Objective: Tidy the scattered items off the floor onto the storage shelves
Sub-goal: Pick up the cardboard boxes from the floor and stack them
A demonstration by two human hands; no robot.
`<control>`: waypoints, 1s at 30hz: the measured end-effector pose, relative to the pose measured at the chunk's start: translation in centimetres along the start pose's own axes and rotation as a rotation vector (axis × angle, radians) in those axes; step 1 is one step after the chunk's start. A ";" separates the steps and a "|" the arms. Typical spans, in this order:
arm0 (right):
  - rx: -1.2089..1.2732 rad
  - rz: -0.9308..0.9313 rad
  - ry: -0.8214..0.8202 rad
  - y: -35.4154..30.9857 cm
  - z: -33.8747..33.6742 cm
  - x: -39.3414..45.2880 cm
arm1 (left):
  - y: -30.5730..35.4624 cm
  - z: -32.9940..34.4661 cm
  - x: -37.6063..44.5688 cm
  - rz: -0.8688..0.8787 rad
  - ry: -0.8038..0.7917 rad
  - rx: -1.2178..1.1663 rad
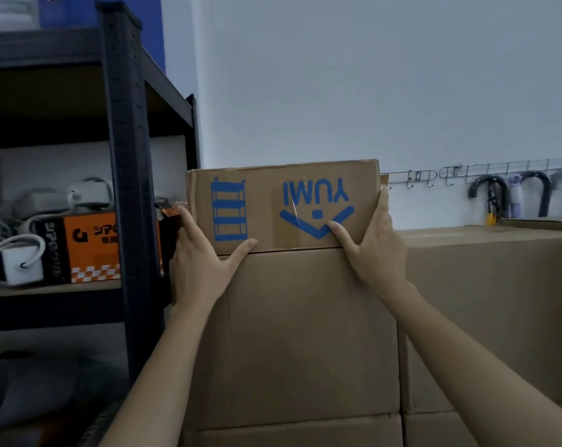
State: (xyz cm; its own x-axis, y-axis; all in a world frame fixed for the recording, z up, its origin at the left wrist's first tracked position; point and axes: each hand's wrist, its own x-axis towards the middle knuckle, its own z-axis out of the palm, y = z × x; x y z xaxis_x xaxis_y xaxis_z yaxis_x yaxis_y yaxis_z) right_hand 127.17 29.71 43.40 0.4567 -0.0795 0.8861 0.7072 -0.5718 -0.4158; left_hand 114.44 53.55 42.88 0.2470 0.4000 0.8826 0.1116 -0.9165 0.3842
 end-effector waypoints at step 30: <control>0.095 -0.249 -0.251 -3.9 -7.8 -12.8 | 6.6 -10.5 -14.8 0.031 -0.149 0.106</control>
State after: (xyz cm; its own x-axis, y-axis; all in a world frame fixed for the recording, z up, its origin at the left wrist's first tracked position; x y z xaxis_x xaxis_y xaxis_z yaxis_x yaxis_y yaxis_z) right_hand 114.34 26.64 35.23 0.3739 0.2620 0.8897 0.8549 -0.4692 -0.2211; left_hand 101.42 41.51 35.22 0.3908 0.3745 0.8408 0.2001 -0.9262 0.3195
